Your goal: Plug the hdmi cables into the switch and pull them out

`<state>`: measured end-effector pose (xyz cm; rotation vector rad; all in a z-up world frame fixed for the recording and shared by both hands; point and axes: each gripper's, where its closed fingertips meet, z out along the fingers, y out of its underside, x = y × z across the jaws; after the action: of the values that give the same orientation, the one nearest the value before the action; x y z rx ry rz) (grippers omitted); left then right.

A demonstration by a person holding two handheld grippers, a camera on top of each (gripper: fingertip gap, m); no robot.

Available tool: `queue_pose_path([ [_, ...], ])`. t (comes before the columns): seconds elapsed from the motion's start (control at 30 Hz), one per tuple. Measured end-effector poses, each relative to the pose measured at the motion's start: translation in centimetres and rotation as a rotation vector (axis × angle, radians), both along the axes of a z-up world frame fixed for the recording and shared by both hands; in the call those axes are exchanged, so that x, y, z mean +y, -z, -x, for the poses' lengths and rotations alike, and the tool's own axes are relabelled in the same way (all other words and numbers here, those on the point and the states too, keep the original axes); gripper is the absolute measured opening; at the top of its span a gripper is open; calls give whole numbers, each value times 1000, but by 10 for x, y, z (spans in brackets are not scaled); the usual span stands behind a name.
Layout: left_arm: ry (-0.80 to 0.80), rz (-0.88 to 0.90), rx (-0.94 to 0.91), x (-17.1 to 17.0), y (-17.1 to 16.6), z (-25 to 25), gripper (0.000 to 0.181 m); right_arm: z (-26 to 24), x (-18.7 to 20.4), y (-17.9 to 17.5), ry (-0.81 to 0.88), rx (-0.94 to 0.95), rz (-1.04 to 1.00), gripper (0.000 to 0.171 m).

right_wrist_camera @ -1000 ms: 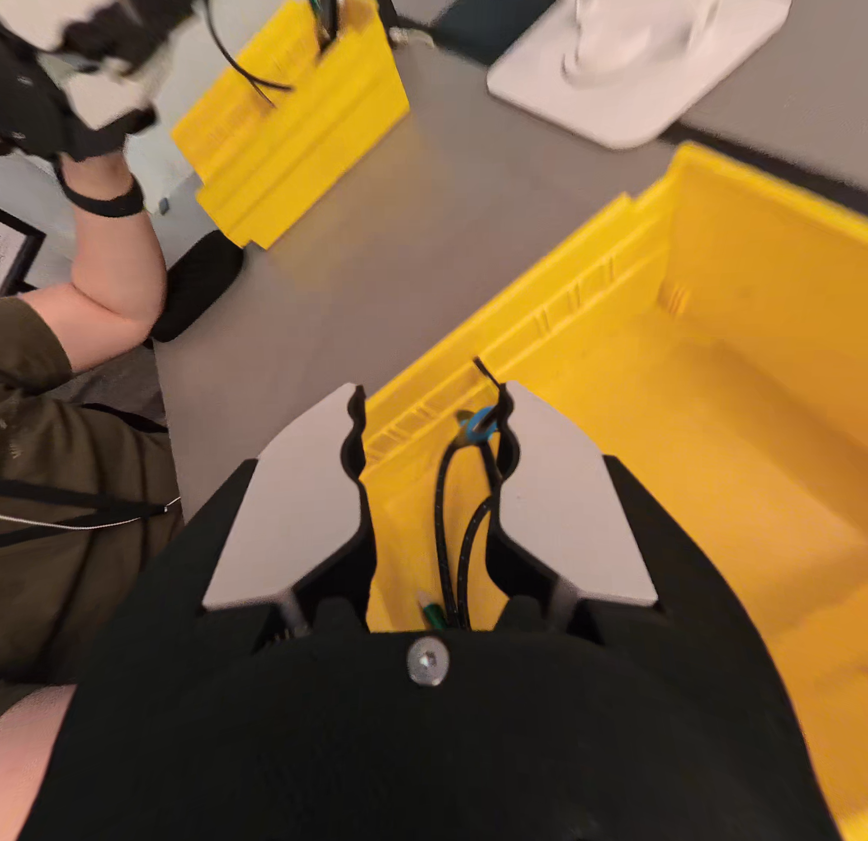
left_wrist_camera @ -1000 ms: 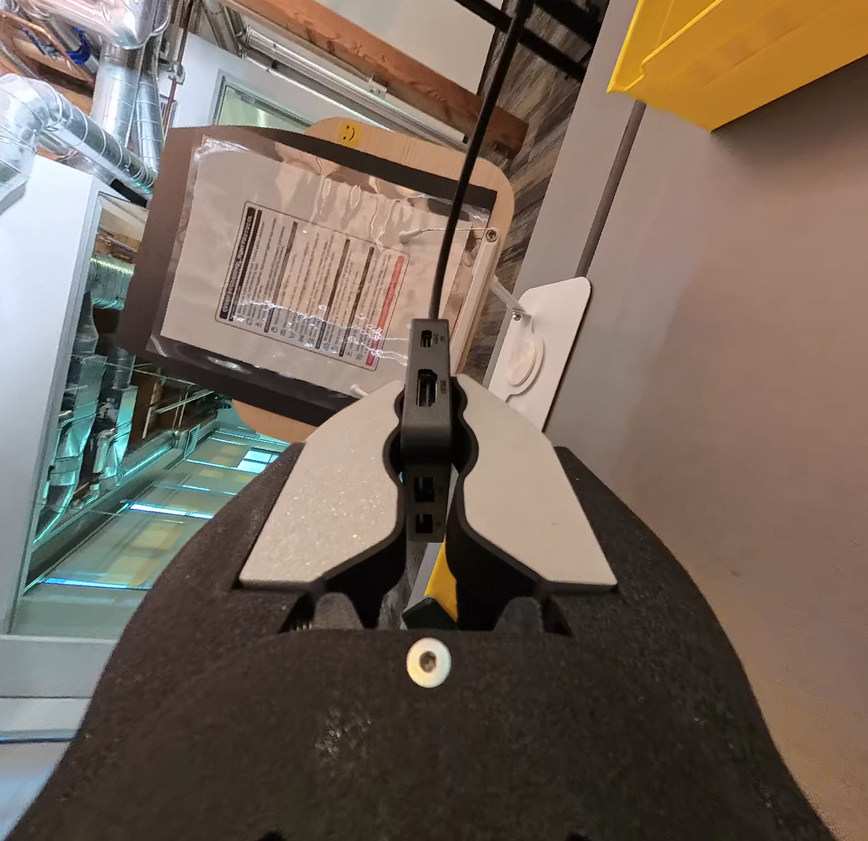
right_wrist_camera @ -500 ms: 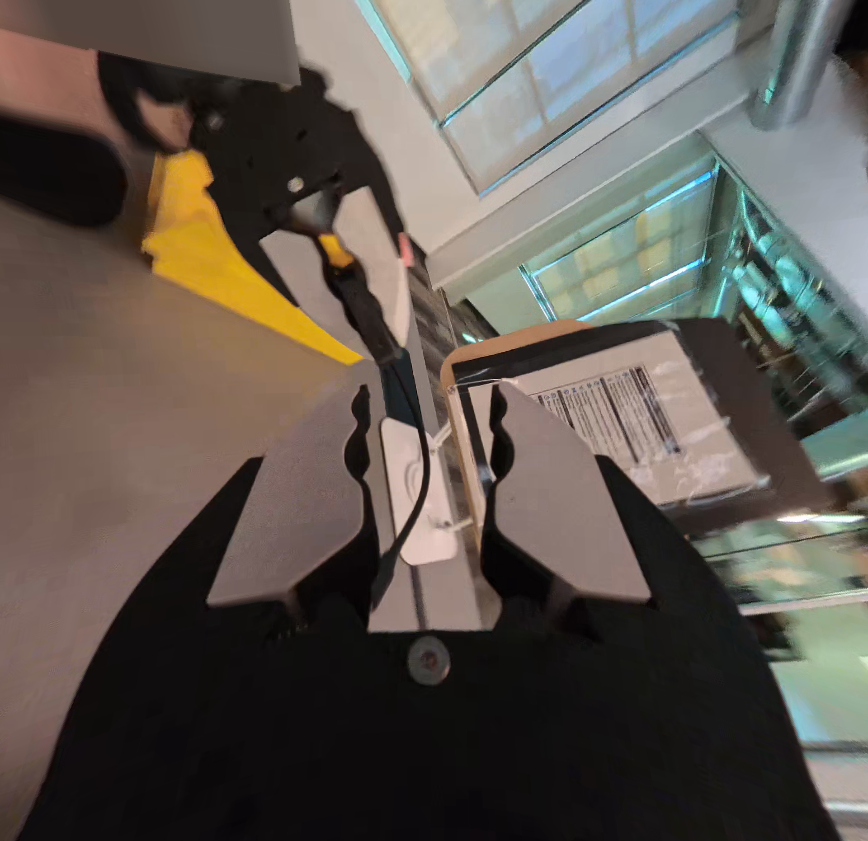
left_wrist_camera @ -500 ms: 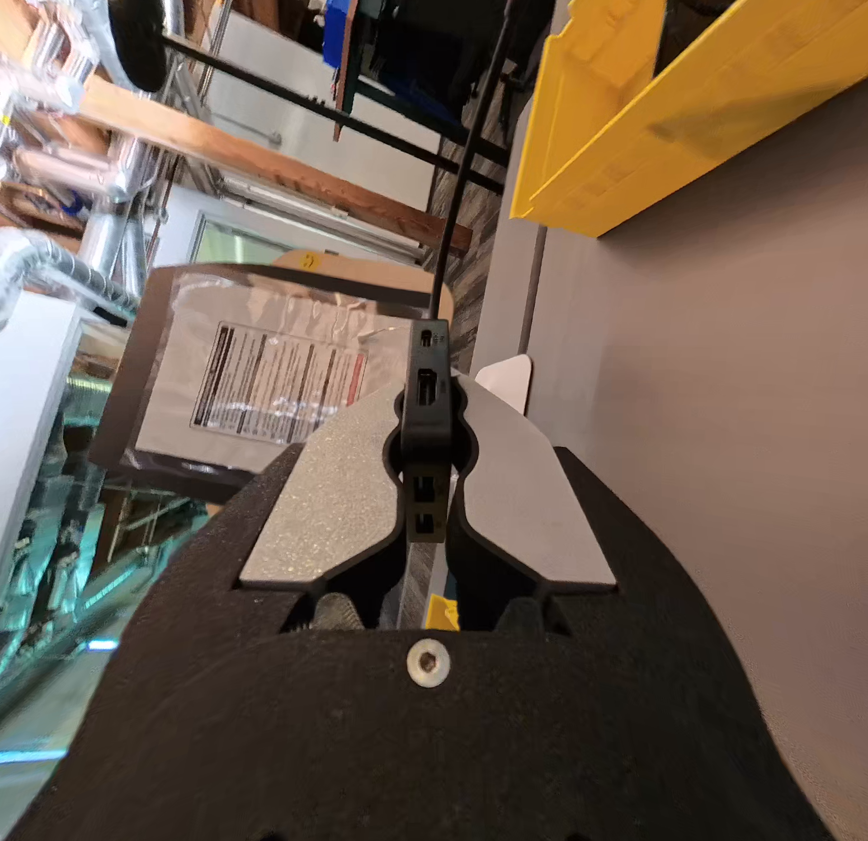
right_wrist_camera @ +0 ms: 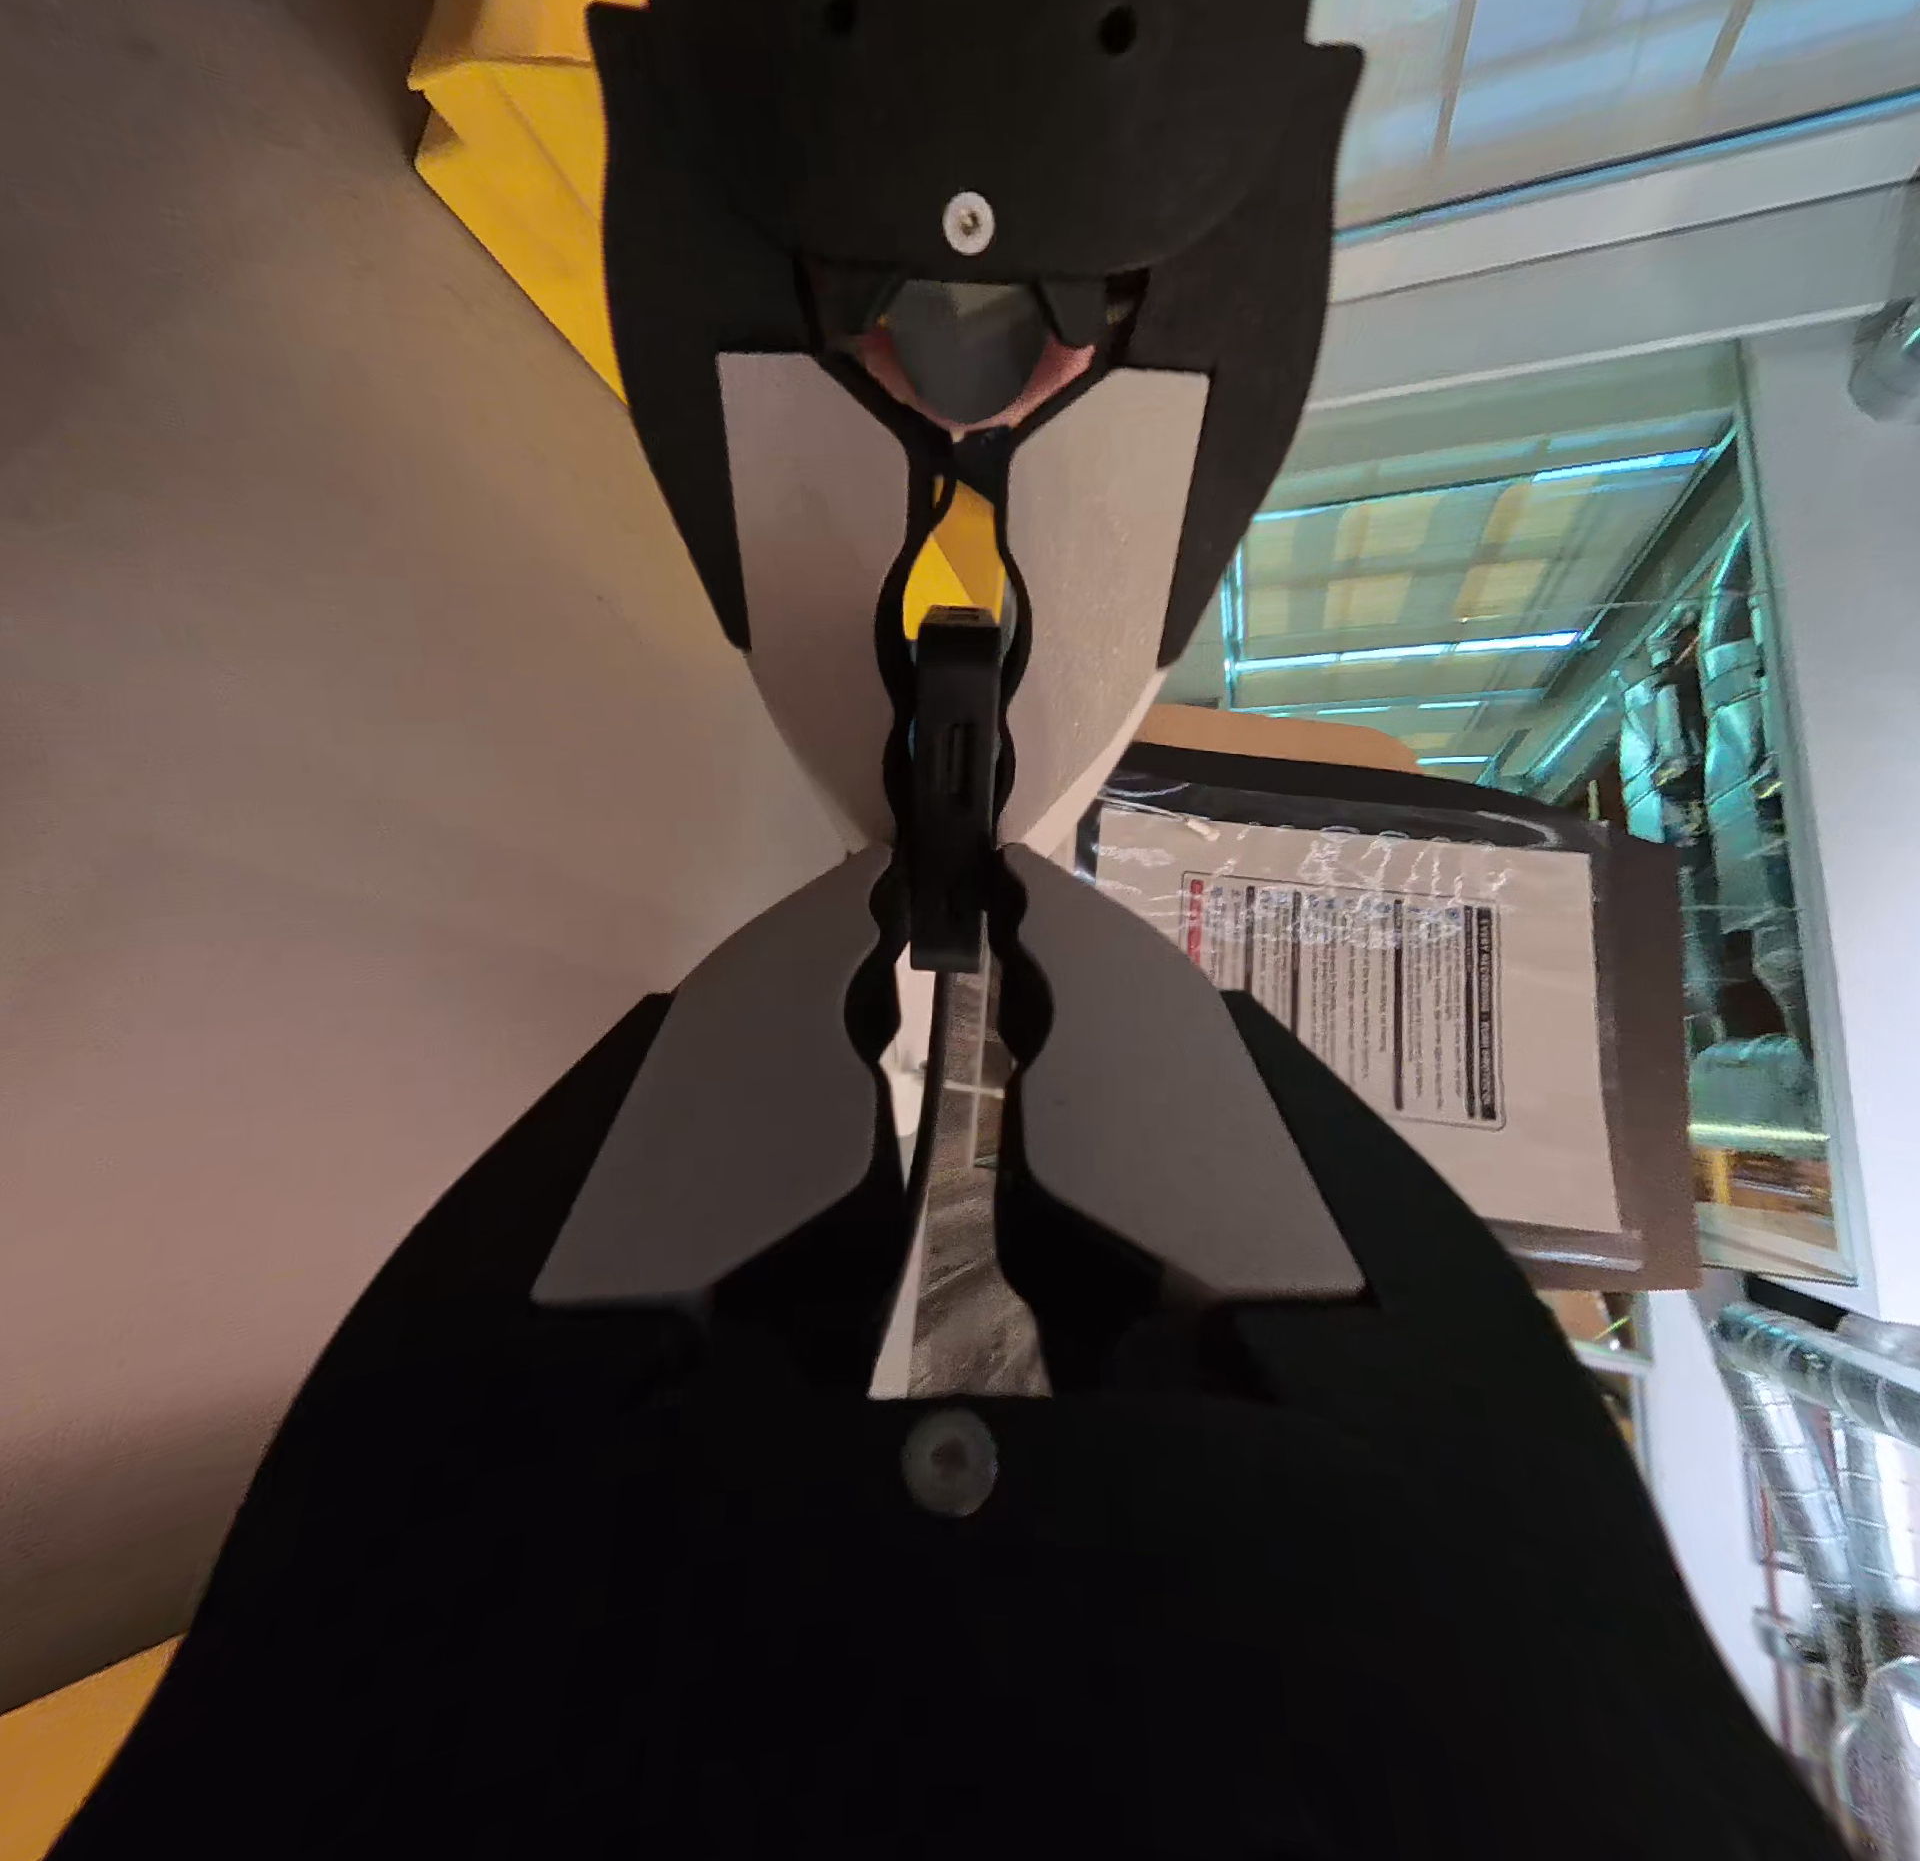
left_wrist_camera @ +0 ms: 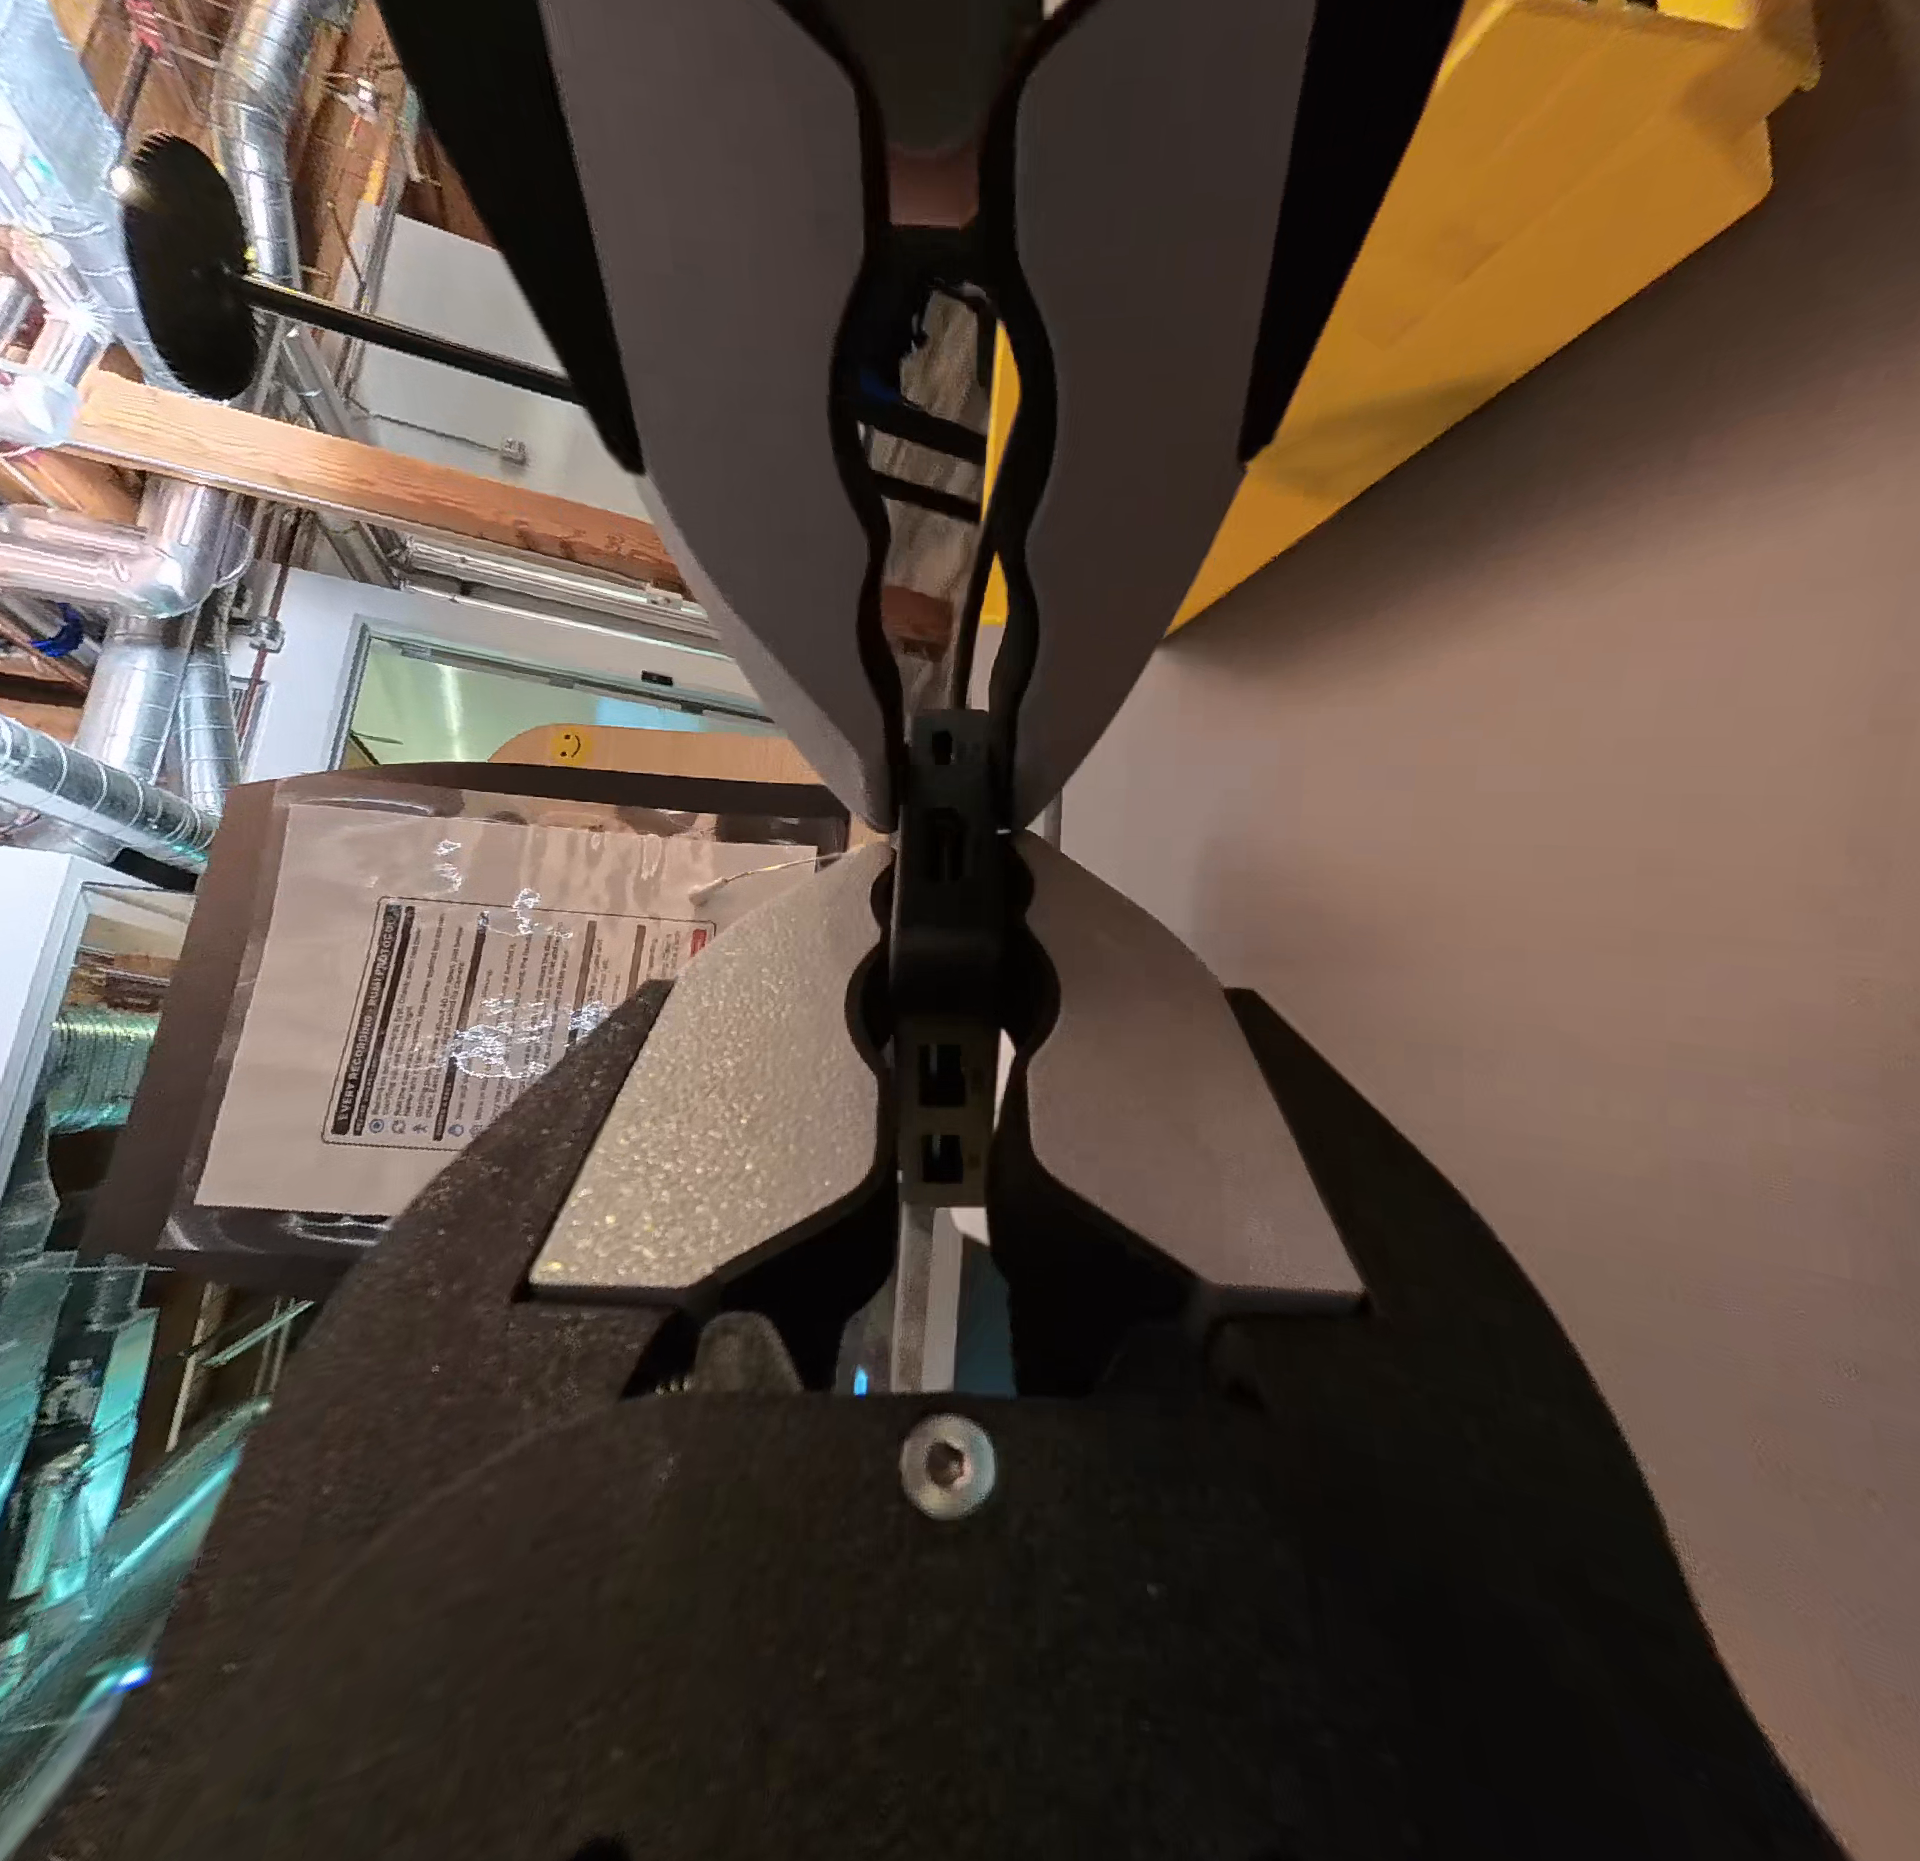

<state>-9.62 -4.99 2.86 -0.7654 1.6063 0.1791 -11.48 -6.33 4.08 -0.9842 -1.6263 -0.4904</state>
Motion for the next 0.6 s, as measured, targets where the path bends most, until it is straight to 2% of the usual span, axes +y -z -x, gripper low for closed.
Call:
queue_pose_path([
  [0.03, 5, 9, -34, 1, -3, 0, 15, -2, 0, -1, 15, 2, 21, 15],
  [0.17, -73, 65, -108, 17, -17, 12, 40, -39, 14, -19, 149, 31, 30, 15],
  [0.3, -134, 199, -194, 33, -39, 37, 45, -143, 49, -40, 424, 192, 86, 15],
  [0.37, -167, 235, -229, 40, -49, 51, 45, -201, 67, -25, 541, 252, 172, 15],
  [0.43, -190, 250, -256, 45, -58, 62, 45, -244, 80, 12, 601, 235, 305, 15],
  [0.6, -185, 283, -295, 44, -71, 75, 42, -288, 105, 89, 618, 62, 487, 15],
])
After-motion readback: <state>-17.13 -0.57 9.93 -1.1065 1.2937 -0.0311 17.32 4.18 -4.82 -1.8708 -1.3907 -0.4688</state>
